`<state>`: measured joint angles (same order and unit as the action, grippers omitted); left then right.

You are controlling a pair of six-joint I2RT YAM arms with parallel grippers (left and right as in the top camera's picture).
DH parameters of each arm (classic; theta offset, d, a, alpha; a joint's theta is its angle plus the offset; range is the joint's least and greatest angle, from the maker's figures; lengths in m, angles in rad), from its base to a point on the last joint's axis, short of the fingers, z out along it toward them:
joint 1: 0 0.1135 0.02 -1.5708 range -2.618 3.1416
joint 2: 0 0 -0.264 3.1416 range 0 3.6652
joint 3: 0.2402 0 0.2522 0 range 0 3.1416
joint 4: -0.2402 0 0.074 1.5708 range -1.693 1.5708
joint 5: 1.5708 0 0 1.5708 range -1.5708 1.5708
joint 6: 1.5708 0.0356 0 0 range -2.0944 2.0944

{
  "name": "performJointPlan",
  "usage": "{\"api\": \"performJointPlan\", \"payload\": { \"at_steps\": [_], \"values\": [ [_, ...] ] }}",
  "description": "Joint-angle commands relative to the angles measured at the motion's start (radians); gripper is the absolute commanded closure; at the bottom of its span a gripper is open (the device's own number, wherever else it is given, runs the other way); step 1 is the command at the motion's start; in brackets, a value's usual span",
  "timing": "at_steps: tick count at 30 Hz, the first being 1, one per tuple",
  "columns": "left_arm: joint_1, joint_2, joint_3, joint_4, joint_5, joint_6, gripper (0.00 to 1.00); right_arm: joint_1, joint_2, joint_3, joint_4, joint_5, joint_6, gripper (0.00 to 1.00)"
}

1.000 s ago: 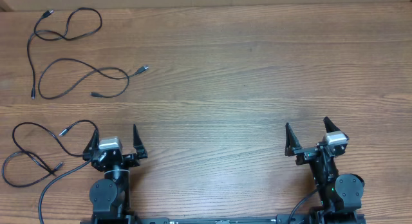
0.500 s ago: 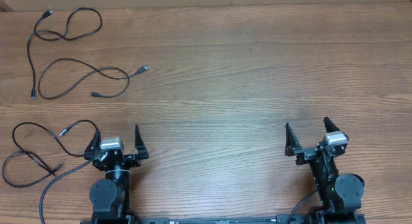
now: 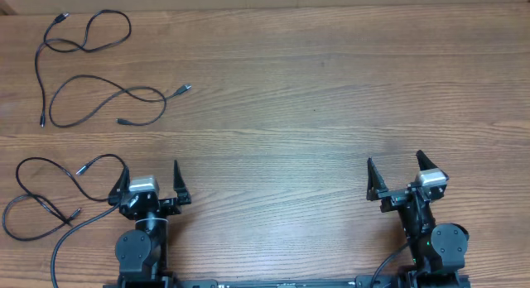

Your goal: Untangle cables

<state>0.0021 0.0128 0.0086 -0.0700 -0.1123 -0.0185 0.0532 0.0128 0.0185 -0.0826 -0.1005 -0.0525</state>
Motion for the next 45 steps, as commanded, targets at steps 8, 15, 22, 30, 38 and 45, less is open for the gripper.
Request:
{"api": "performJointPlan", "payload": {
  "at_steps": [8, 15, 22, 30, 38, 45],
  "values": [
    [0.004, -0.009, -0.003, 0.0, 0.005, 0.012, 0.0, 0.004, -0.01, -0.01, 0.005, -0.006, -0.001, 0.0],
    [0.004, -0.008, -0.003, -0.001, 0.005, 0.012, 0.0, 0.004, -0.01, -0.01, 0.005, -0.006, -0.001, 0.0],
    [0.004, -0.008, -0.003, 0.0, 0.005, 0.012, 0.0, 0.004, -0.01, -0.01, 0.005, -0.006, -0.001, 0.0],
    [0.004, -0.008, -0.003, -0.001, 0.005, 0.012, 0.0, -0.047, -0.01, -0.01, 0.005, -0.006, -0.001, 0.0],
    [0.004, -0.008, -0.003, -0.001, 0.005, 0.012, 0.0, -0.064, -0.01, -0.01, 0.005, -0.006, -0.001, 0.0],
    [0.004, -0.008, -0.003, -0.001, 0.005, 0.012, 0.0, -0.064, -0.01, -0.01, 0.005, -0.006, -0.001, 0.0]
  ]
}}
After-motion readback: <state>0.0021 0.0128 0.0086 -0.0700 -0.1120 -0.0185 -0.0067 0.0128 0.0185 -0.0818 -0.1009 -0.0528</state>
